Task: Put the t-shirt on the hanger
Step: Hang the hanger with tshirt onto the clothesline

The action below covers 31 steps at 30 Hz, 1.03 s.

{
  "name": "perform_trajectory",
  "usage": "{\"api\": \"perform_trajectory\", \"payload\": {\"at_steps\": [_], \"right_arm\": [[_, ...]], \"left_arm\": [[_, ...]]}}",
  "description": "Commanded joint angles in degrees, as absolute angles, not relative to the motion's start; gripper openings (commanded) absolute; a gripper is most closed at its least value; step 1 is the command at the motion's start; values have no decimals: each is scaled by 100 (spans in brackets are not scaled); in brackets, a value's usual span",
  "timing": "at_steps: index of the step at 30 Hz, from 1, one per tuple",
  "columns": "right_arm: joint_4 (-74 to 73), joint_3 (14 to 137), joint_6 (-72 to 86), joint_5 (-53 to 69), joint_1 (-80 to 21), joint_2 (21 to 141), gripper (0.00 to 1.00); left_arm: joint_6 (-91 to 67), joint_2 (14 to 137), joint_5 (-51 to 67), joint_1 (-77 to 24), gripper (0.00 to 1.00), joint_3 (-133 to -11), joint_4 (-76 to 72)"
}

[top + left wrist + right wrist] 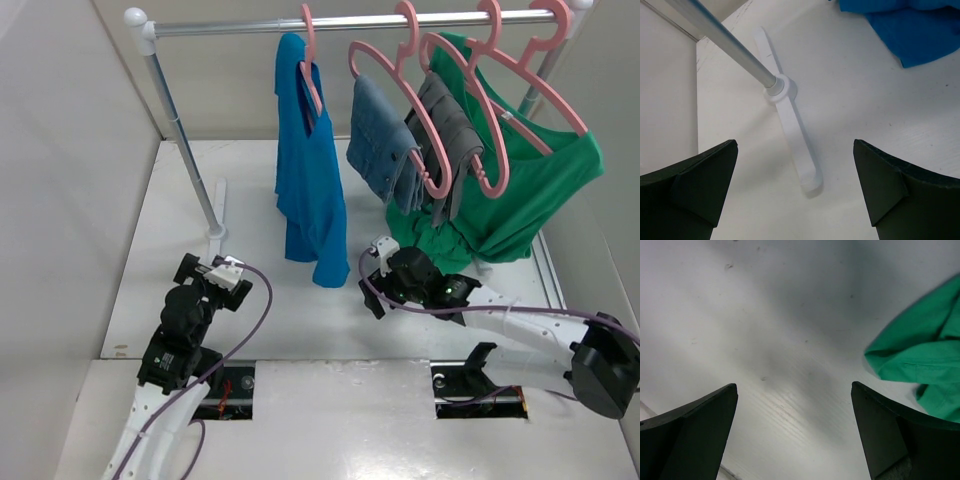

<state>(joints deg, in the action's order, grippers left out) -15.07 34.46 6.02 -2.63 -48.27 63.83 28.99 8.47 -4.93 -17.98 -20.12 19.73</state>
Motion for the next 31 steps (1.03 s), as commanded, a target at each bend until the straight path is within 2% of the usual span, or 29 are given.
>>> {"api": "perform_trajectory", "payload": {"at_steps": [1,31], "right_arm": [[-1028,3454,879,-519,-4755,6065,100],[-1459,3911,650,-1081,-4702,6012,100]], "left_arm": [[2786,782,-616,-1775,100,-2065,1661],[2786,835,-562,-1775,100,-2013,1661]]}}
